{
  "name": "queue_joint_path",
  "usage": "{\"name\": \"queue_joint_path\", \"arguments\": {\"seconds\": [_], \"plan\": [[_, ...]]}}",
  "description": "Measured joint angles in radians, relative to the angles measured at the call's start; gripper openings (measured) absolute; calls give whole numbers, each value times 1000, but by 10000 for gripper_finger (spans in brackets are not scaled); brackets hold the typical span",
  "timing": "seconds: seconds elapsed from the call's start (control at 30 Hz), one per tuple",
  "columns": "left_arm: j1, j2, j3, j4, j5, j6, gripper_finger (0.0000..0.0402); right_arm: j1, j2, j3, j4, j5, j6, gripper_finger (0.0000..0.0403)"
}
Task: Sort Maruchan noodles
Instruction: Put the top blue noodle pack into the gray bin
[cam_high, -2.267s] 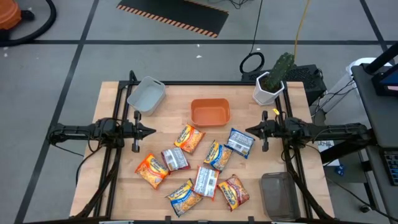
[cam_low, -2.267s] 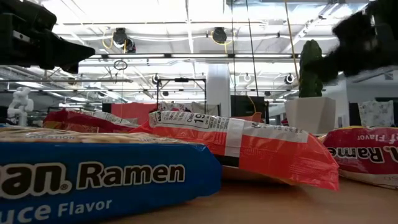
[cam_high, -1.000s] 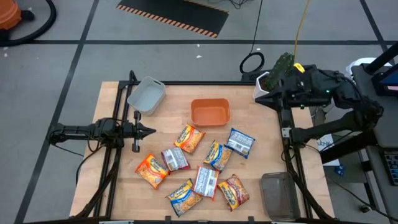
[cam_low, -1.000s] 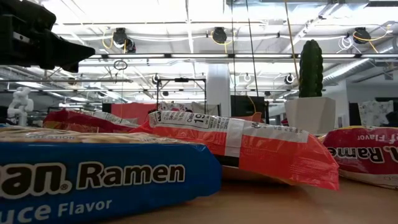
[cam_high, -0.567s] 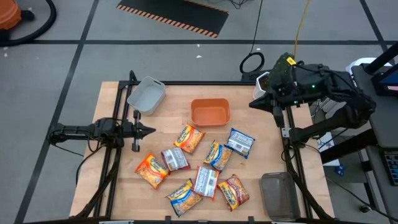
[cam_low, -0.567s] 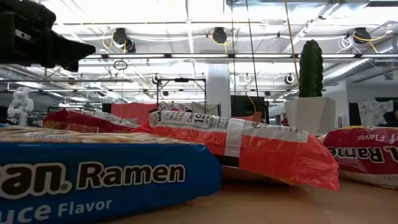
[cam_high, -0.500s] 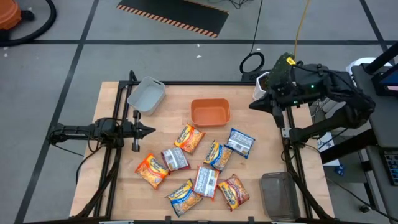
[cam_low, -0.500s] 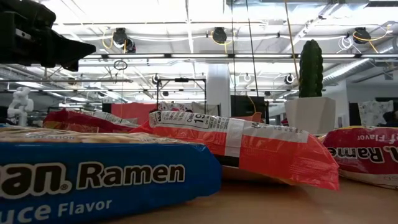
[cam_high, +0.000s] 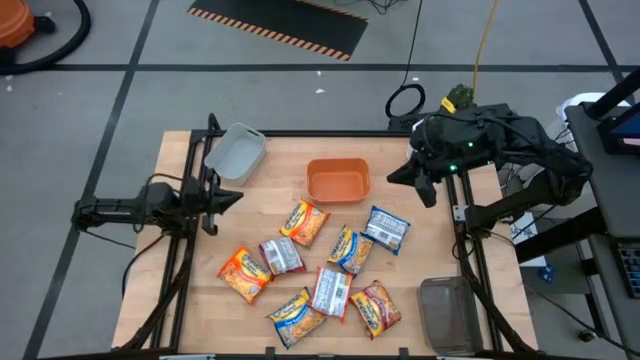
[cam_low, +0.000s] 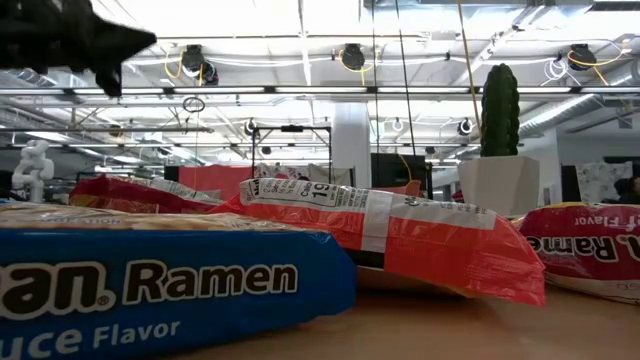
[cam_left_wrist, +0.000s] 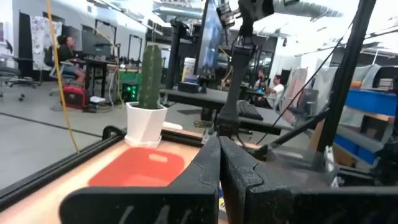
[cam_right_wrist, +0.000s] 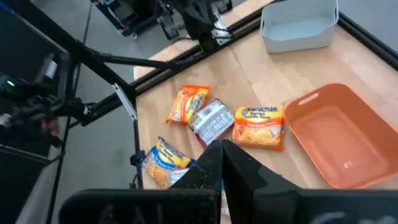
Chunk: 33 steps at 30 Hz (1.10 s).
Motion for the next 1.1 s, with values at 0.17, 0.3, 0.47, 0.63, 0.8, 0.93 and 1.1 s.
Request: {"name": "queue_joint_path", "arguments": {"seconds": [0.17,0.3,0.47,0.63,0.8,0.93,1.1], "plan": [[0,162,230,-176,1,-29,1,-15,-5,-25,-18,4,-22,0],[0,335,453,-327,2,-31,1,-27,-17,-85,-18,19,-53,0],[0,522,699,-442,2,-23,1,-40,-43,-173,-18,83,-73,0],[0,679,872,-467,-3,-55,1,-39,-96,-280,-16,79,-78,0],[0,801,1019,-474,-38,-141,1,-39,-171,-430,-5,73,-83,1],[-14,902,1117,-473,-69,-214,1,-39,-240,-565,15,24,-100,10],[-57,1043,1200,-484,-55,-232,1,-36,-316,-747,87,-5,-155,41]]}}
